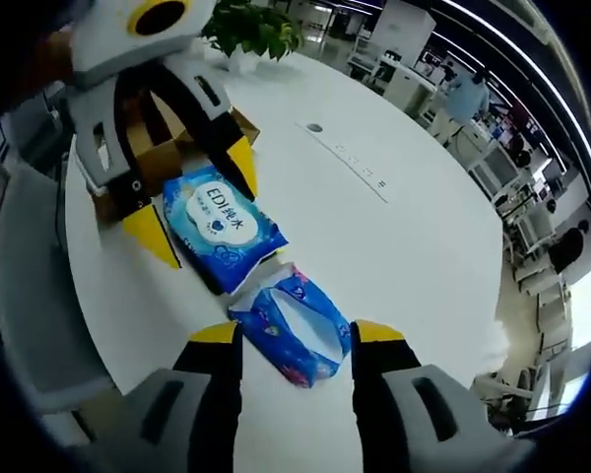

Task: Operate the shoe box by opening the lid, removing the specified soft item, and placing it in the target area until the item is outside and the box remains undamaged.

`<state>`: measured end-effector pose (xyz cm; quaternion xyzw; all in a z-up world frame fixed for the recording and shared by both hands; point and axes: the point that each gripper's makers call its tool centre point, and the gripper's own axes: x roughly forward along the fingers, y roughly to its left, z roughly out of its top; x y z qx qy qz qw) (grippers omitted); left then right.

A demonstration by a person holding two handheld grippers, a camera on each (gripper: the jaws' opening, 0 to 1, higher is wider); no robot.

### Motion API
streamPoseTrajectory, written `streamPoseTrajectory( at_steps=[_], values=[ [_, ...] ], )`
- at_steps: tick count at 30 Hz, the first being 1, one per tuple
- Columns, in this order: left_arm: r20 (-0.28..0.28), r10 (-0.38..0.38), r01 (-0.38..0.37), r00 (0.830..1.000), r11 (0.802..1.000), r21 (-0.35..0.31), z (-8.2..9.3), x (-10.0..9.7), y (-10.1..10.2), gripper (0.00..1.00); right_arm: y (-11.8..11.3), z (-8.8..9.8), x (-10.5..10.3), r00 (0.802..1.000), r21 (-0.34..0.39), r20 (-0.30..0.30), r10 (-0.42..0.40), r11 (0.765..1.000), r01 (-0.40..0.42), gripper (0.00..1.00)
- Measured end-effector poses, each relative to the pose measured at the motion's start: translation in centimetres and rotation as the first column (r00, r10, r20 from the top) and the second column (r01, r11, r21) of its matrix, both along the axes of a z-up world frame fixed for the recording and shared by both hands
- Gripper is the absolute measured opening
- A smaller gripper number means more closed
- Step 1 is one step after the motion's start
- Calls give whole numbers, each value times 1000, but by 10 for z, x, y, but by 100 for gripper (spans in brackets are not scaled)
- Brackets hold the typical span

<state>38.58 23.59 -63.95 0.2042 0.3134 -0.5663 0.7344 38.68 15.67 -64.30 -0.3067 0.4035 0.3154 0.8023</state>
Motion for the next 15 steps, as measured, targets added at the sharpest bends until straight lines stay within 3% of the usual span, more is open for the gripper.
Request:
streamPoseTrajectory(
  at_steps=[5,10,15],
  values=[
    [-9,49,-50,999,997,-59,18,-3,26,55,13,11,-8,1000,42,-19,-24,999,25,47],
    [14,104,-102,995,992,-69,28,-7,68,59,29,21,-17,998,67,-44,-44,997,47,57],
    [30,150,-148,988,987,-68,33,-13,104,64,45,29,-22,999,79,-32,-33,996,35,64]
  ],
)
